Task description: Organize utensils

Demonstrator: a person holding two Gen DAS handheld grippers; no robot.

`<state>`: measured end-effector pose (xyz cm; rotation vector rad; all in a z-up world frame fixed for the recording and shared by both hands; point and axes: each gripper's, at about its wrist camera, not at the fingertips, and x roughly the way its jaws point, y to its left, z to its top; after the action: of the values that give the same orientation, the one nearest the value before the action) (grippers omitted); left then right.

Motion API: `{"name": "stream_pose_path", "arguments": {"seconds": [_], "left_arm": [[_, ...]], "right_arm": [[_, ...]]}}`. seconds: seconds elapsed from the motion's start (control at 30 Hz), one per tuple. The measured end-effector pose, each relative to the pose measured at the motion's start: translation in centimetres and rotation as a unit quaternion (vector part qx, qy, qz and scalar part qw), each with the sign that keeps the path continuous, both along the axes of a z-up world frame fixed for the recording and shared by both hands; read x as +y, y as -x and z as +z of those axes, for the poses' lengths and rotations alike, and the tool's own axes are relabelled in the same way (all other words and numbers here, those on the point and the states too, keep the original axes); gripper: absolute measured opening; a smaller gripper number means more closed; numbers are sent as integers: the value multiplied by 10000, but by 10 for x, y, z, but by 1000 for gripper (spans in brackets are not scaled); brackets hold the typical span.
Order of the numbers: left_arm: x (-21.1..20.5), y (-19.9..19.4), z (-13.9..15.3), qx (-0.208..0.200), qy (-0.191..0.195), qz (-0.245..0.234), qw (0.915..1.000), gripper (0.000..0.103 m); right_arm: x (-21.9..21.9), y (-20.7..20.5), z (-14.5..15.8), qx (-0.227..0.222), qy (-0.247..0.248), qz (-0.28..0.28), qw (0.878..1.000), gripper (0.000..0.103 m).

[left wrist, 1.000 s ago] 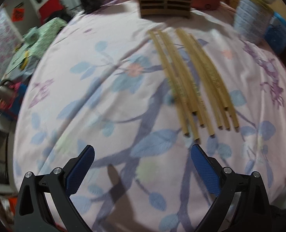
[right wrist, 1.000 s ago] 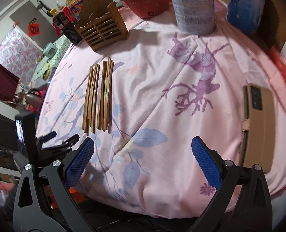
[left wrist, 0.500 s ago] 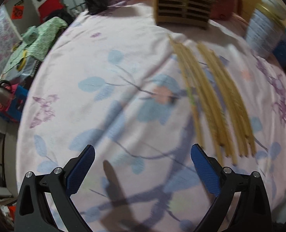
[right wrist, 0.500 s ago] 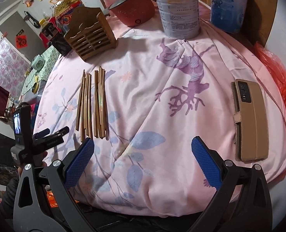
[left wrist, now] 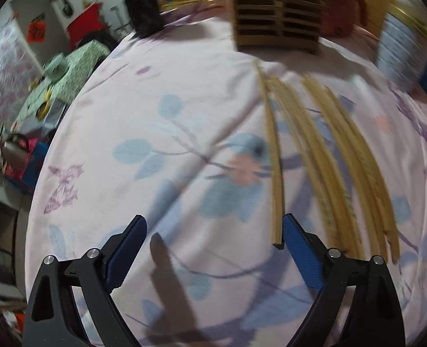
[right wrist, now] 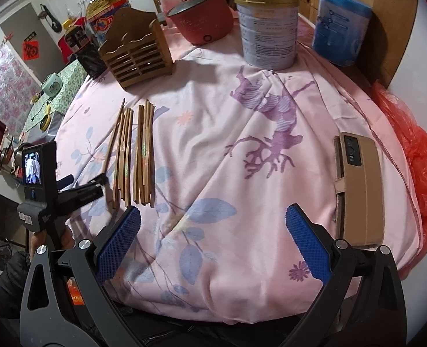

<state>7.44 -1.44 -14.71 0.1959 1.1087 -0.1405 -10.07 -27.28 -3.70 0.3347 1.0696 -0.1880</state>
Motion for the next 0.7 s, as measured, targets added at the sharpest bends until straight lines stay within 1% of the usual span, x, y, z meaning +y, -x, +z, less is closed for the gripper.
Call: {"name": "stream_pose_path", "arguments": {"seconds": [0.07, 0.13, 0.23, 0.3, 0.33, 0.4, 0.47, 0.5, 0.53, 0.57, 0.6, 0.63, 0.67, 0.7], "left_arm": [[6, -3, -1, 109, 133, 114, 9998, 95], [10, -4, -3, 138, 152, 195, 9996, 99], [11, -5, -4, 170, 291, 371, 9987, 99], [8, -6, -4, 162, 287, 414, 9986, 99], [10, -6, -4, 164, 289, 426, 9985, 98], [7, -5, -2, 129, 319, 397, 9986, 90], [1, -2, 3, 67, 335, 190, 9992, 71], [-1, -1, 4, 50, 350, 117, 9993, 66], [-7, -1, 5, 16, 364, 11, 9993, 57], [-11, 0, 5, -18, 374, -84, 9993, 43], [-14, 0, 6, -41, 394, -187, 9990, 35], [-20, 1, 7, -23, 430, -326, 9985, 14], [-22, 2, 8, 39, 477, -414, 9980, 6], [-21, 4, 8, 64, 506, -436, 9977, 6]], "right_arm": [[0, 0, 0, -13, 0, 31, 10000, 97], [2, 0, 1, -25, 18, 79, 10000, 97], [4, -1, 1, -11, 51, 136, 9999, 97], [3, 0, 2, -17, 72, 140, 9999, 97], [2, 1, 2, -21, 77, 134, 9999, 97], [0, 3, 2, -16, 85, 101, 9999, 97], [-2, 4, 2, -9, 77, 67, 9999, 97], [-2, 5, 2, -5, 65, 59, 10000, 97], [-3, 4, 1, 0, 56, 58, 10000, 97], [-3, 4, 1, 2, 41, 63, 10000, 97], [-2, 4, 1, 1, 29, 74, 10000, 97], [-2, 4, 1, -6, 12, 88, 10000, 97], [-1, 2, 0, -19, -19, 114, 9999, 97], [-1, 1, 0, -39, -45, 136, 9999, 97]]}}
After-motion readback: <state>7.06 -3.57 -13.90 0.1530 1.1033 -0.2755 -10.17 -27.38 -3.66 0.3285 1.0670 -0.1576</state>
